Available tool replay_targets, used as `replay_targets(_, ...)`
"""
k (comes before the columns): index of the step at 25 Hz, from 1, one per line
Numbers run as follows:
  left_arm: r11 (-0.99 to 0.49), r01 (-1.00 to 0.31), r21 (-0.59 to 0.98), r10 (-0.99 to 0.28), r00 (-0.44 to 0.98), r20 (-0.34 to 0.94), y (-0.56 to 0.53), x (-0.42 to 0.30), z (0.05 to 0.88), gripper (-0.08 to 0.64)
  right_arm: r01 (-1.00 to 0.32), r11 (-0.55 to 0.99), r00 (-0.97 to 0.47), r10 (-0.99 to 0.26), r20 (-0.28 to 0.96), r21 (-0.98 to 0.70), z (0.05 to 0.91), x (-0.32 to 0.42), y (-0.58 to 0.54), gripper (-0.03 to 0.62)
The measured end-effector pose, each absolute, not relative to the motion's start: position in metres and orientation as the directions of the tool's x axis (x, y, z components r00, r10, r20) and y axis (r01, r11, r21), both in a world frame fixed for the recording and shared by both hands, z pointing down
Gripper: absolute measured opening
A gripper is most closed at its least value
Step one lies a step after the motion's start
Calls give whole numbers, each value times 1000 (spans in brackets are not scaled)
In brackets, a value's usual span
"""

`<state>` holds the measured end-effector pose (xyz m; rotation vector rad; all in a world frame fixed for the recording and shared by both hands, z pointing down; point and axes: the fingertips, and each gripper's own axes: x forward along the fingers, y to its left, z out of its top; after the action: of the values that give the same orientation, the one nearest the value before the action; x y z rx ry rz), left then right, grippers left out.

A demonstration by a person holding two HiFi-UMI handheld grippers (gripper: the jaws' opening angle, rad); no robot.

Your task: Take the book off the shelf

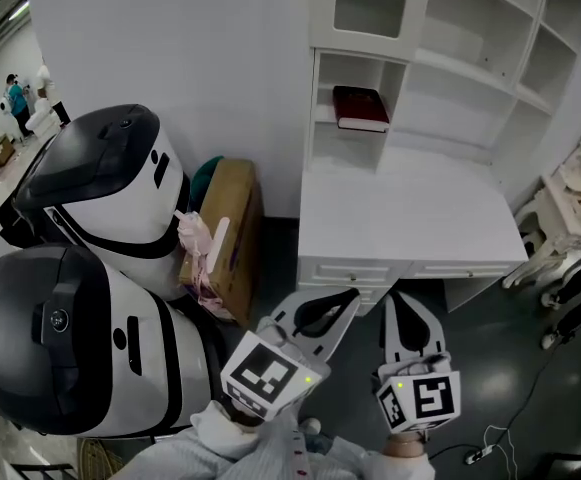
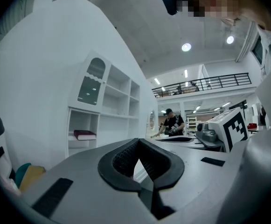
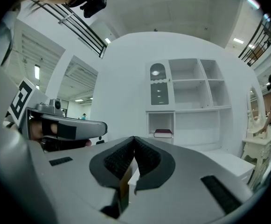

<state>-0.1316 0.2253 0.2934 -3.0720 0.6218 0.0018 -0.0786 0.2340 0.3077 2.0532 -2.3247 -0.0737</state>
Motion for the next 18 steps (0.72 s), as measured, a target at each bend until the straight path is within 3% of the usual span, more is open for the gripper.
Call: replay_targets(18,-927,-374,-20,-374,927,-26,50,-114,288,11,-989,109,-110,-994,-5,101,306,-57,63,14)
